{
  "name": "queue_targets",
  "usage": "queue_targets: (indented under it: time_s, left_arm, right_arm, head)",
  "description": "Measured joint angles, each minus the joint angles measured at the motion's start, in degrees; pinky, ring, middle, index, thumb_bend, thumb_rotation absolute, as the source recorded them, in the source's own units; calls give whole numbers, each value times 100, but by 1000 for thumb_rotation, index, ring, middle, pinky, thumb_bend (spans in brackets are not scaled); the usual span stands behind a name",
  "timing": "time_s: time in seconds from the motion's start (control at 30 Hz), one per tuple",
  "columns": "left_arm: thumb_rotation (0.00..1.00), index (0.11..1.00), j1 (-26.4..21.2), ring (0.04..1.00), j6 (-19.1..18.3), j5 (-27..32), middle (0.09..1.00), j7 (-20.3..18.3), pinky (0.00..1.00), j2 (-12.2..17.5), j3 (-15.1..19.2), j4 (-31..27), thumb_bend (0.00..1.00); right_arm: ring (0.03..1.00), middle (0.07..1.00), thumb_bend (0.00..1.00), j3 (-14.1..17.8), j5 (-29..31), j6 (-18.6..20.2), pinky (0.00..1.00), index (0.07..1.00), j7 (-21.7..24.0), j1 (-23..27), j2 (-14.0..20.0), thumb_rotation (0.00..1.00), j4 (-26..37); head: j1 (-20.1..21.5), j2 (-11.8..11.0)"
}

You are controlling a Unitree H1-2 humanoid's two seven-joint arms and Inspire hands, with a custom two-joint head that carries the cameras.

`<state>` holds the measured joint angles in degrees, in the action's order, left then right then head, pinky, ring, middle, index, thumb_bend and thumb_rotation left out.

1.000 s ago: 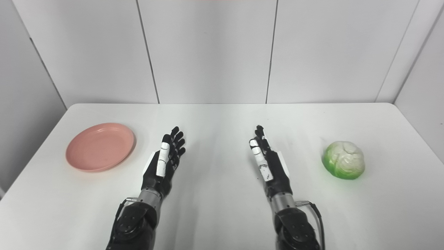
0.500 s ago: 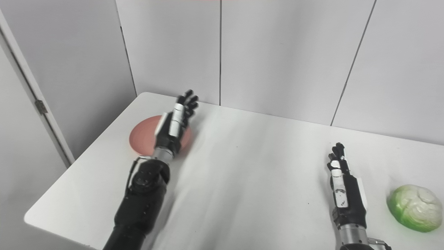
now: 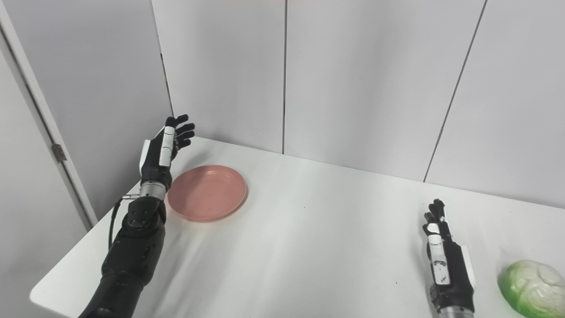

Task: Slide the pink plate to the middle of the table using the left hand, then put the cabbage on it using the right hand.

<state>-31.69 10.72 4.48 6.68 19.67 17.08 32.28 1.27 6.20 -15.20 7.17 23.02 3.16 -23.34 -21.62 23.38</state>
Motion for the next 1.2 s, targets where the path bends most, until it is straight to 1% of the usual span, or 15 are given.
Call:
queue_targets:
  time_s: [0.1, 0.17, 0.2, 0.3, 0.4, 0.53, 0.6, 0.67, 0.77, 0.9, 0.93, 0.97, 1.0, 1.1, 1.2]
  left_arm:
    - [1000, 750, -26, 751, 120, -2, 748, 20, 756, 122, 4, 357, 846]
    - [1000, 741, -40, 742, 254, -18, 741, 96, 744, 188, 13, 584, 847]
    - [1000, 740, -56, 742, 397, -32, 740, 134, 743, 221, 11, 716, 847]
    - [1000, 728, -102, 738, 592, -73, 729, 138, 730, 340, -5, 1044, 843]
    - [1000, 720, -179, 730, 684, -73, 724, 139, 733, 399, -6, 1298, 821]
    - [1000, 714, -268, 720, 795, -73, 716, 139, 724, 398, -61, 1617, 789]
    - [1000, 714, -310, 718, 853, -67, 712, 136, 725, 395, -96, 1796, 801]
    - [1000, 706, -382, 703, 897, -63, 702, 135, 701, 393, -133, 2056, 782]
    - [1000, 701, -454, 706, 1020, -118, 700, 135, 713, 387, -282, 2406, 770]
    - [1000, 706, -481, 707, 1131, -128, 709, 115, 719, 304, -428, 2700, 796]
    - [1000, 708, -500, 712, 1156, -120, 711, 86, 730, 285, -450, 2769, 804]
    - [1000, 723, -523, 737, 1243, -115, 725, 73, 776, 271, -474, 2855, 821]
    - [1000, 731, -546, 751, 1262, -114, 733, 41, 800, 271, -521, 2901, 825]
    - [1000, 732, -575, 754, 1274, -54, 732, -175, 774, 267, -593, 2926, 810]
    - [1000, 734, -591, 747, 1299, 108, 732, -315, 759, 199, -591, 2964, 841]
  right_arm:
    - [1000, 1000, 618, 1, 11, 0, 1000, 1000, 2, -4, -4, 938, 14]
    - [1000, 1000, 626, 5, 25, 0, 1000, 1000, 5, -15, -2, 939, 36]
    - [1000, 1000, 627, 6, 25, 0, 1000, 1000, 6, -19, -1, 942, 39]
    - [1000, 1000, 633, 2, 21, 0, 1000, 1000, 8, -19, 3, 953, 37]
    - [1000, 1000, 650, 4, 19, 0, 1000, 1000, 8, -25, 4, 937, 38]
    - [1000, 1000, 648, 4, 19, 0, 1000, 1000, 6, -28, 2, 934, 45]
    - [1000, 1000, 650, 2, 17, 0, 1000, 1000, 6, -29, 3, 938, 51]
    - [1000, 1000, 645, 3, 9, -1, 1000, 1000, 5, -30, 4, 933, 52]
    - [1000, 1000, 640, 5, 10, -1, 1000, 1000, -3, -44, 1, 932, 71]
    - [1000, 1000, 652, -1, 10, -1, 1000, 1000, -2, -117, -9, 936, 190]
    - [1000, 1000, 651, -2, 11, -1, 1000, 1000, -2, -117, -9, 937, 190]
    - [1000, 1000, 653, -1, 11, -1, 1000, 1000, -1, -121, -7, 937, 190]
    - [1000, 1000, 655, -2, 11, -1, 1000, 1000, 1, -123, -5, 936, 190]
    - [1000, 1000, 668, -4, 7, 0, 1000, 1000, 1, -131, -4, 933, 203]
    - [1000, 1000, 666, -10, -18, 0, 1000, 1000, -2, -143, -4, 937, 221]
  head:
    - [26, 17]
    - [26, 26]
    - [26, 26]
    - [62, 26]
    - [79, 53]
    - [88, 70]
    - [79, 97]
    - [70, 114]
    - [88, 141]
    - [97, 176]
    - [105, 184]
    - [132, 202]
    - [149, 220]
    - [167, 237]
    - [176, 255]
